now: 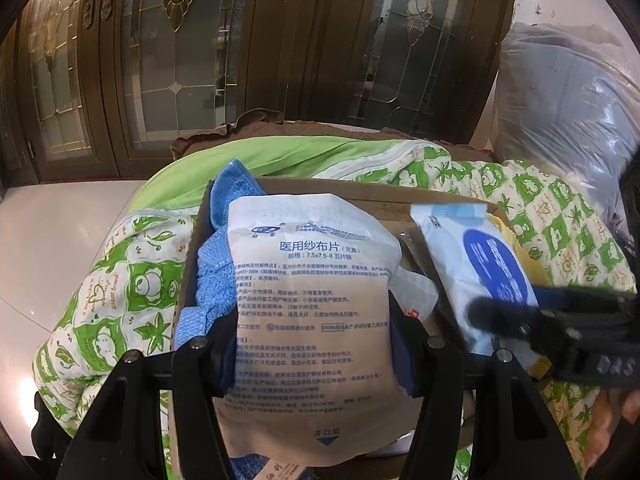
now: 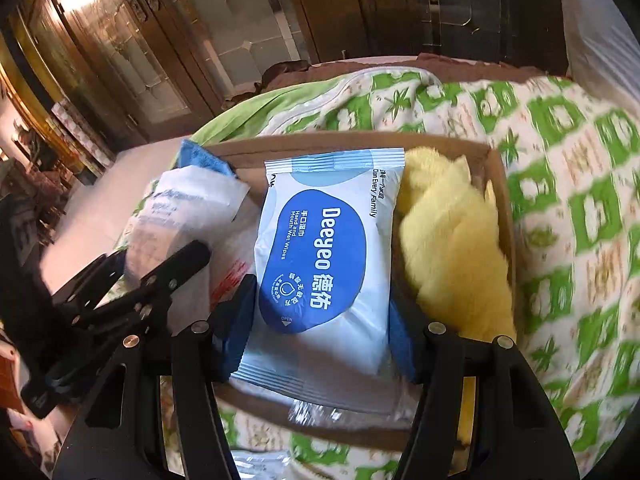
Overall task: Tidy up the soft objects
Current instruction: 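Carry the gauze packet with left tool while right tool carries the Deegeo packet into the tray, then open left tool to release the gauze packet while right tool releases the Deegeo packet in the tray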
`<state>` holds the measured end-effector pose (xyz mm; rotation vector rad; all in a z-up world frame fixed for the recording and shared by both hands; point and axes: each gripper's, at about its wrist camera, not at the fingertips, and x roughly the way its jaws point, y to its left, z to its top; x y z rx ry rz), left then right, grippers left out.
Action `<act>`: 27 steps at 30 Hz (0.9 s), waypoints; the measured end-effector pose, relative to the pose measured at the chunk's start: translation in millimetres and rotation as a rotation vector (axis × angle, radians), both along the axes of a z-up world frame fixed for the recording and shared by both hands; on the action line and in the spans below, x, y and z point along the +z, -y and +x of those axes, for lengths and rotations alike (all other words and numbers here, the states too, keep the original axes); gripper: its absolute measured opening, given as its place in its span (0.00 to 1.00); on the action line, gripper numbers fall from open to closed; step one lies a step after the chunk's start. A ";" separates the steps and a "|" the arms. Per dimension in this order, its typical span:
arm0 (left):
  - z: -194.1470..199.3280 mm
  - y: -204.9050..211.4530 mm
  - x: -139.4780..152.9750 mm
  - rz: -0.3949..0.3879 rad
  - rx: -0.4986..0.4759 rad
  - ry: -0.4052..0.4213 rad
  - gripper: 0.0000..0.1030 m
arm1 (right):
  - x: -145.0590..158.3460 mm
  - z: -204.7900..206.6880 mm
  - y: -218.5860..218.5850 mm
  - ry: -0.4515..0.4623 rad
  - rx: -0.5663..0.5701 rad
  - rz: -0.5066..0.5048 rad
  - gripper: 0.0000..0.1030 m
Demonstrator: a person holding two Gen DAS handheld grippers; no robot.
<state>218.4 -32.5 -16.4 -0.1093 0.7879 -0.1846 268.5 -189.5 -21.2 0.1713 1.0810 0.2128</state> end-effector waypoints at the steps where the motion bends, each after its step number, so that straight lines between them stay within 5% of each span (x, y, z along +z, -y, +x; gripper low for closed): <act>1: 0.5 0.9 0.0 0.006 -0.001 0.002 0.58 | -1.9 6.4 0.4 -0.004 -0.003 -0.004 0.58; 15: 4.8 6.4 -6.4 0.068 0.007 0.004 0.59 | -9.1 18.4 -6.2 -0.012 0.014 -0.046 0.59; 27: -0.7 2.9 -6.7 0.042 0.011 0.009 0.67 | -7.9 10.1 -5.4 0.029 -0.006 -0.059 0.61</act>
